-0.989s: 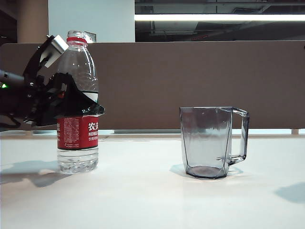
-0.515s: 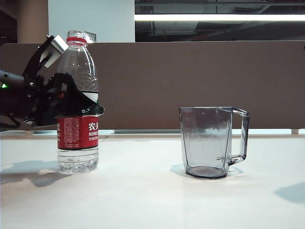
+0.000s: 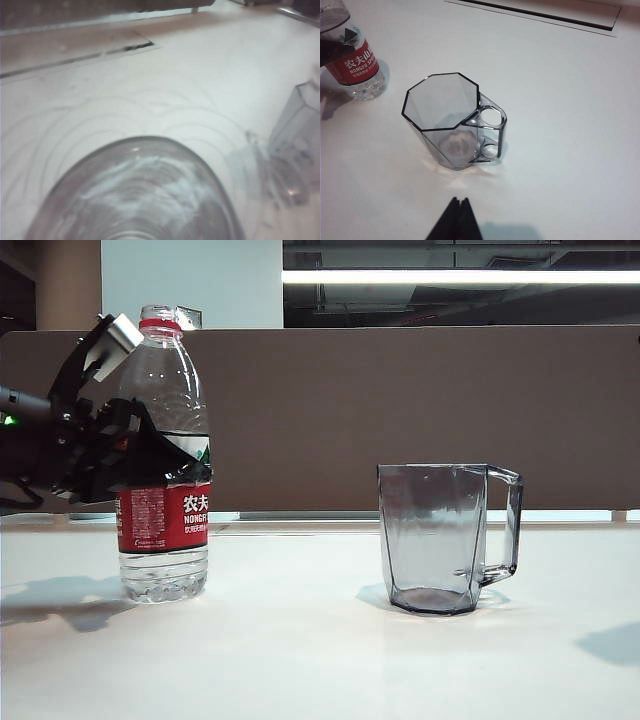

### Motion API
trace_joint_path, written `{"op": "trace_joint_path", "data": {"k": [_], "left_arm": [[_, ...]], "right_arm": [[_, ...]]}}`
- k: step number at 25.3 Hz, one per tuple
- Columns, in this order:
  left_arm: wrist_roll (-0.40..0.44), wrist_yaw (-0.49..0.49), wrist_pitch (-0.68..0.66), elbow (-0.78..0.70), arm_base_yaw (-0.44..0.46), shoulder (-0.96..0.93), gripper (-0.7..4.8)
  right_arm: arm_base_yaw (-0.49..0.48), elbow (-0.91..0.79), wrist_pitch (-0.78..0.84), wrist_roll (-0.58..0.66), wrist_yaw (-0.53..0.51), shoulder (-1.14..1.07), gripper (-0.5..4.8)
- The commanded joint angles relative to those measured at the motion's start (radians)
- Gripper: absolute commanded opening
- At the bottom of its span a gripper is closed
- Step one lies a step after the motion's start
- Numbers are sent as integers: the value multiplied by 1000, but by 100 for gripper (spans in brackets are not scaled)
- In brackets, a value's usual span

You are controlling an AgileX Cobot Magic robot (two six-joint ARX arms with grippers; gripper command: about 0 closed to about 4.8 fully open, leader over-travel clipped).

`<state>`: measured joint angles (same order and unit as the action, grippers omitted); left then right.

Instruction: Pick up the mineral water bottle with the left hand on the table and pour water into the mug until it's half full.

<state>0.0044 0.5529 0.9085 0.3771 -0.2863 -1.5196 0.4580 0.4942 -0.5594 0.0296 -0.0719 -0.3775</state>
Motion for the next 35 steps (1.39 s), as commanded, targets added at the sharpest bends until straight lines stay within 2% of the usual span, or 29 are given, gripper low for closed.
{"op": "trace_joint_path", "data": {"k": [1,4,11,17,19,24,32,35], "left_arm": [[8,0,25,5,1,3,241],[7,-7,41,6,1,3,241],[-19,-121,23,54,-16,5,241],[45,-161,-116,141,-53,5,241],[75,-225,-172,176,-90,5,241],[75,-356,-236,231,-169,5,241],[99,-359,-261,294,-231,5,241],[127,-433,-331,331,-243,5,241]], "right_arm": [[0,8,14,-4,-2,0,-2],[0,8,14,-4,-2,0,-2],[0,8,14,-13,-8,0,-2],[0,8,14,-28,-37,0,-2],[0,8,14,-31,-37,0,-2],[0,8,14,-31,-37,0,-2],[0,8,14,-31,-39,0,-2],[0,8,14,-31,-38,0,-2]]}}
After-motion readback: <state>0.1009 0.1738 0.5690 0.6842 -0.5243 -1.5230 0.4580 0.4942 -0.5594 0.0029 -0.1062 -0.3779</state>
